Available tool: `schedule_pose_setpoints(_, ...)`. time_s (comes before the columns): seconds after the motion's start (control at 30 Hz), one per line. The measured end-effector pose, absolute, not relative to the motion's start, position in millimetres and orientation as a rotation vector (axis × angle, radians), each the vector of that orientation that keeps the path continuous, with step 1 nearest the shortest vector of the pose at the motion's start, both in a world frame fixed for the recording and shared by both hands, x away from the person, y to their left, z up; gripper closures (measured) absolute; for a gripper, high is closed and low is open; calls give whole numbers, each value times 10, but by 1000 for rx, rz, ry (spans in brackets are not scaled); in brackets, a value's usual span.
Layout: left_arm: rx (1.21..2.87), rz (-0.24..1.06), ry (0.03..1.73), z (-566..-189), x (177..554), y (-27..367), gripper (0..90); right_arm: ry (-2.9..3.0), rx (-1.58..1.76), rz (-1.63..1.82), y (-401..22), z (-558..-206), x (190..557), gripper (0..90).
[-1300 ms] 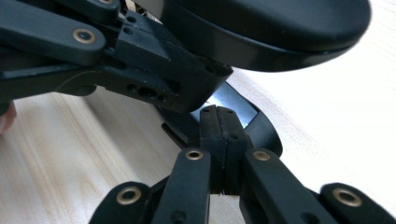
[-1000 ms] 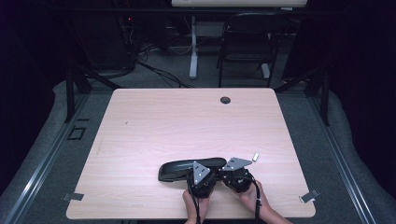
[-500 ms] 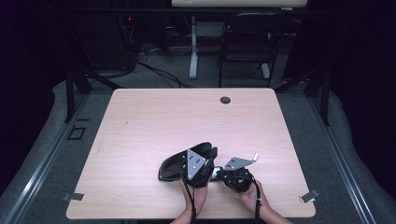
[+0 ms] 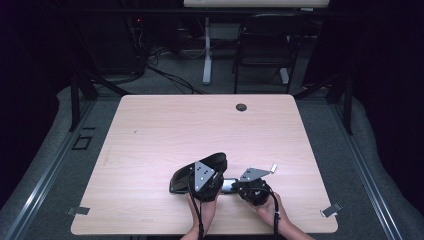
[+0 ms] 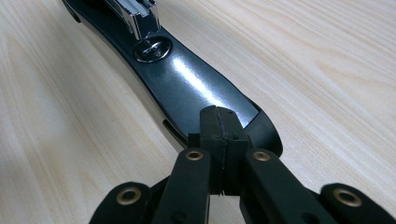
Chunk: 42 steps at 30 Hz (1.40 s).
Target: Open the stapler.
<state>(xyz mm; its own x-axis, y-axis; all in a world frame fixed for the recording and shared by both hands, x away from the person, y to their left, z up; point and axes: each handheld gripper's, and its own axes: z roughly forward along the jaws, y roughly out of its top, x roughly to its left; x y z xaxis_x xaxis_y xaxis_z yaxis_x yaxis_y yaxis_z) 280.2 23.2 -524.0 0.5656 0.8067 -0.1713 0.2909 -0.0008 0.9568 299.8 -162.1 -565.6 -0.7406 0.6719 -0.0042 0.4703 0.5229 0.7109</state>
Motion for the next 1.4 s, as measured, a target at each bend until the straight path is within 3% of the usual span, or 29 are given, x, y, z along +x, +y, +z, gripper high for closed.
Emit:
schedule_pose_setpoints(0.9, 1619, 624, 905, -4944, 2766, 653, 900, 2529, 950, 1006, -1622, -5626, 3032, 900)
schedule_pose_setpoints(1.4, 1575, 676, 955, -4823, 2761, 955, 900, 2537, 951, 1009, -1616, -5620, 3049, 900)
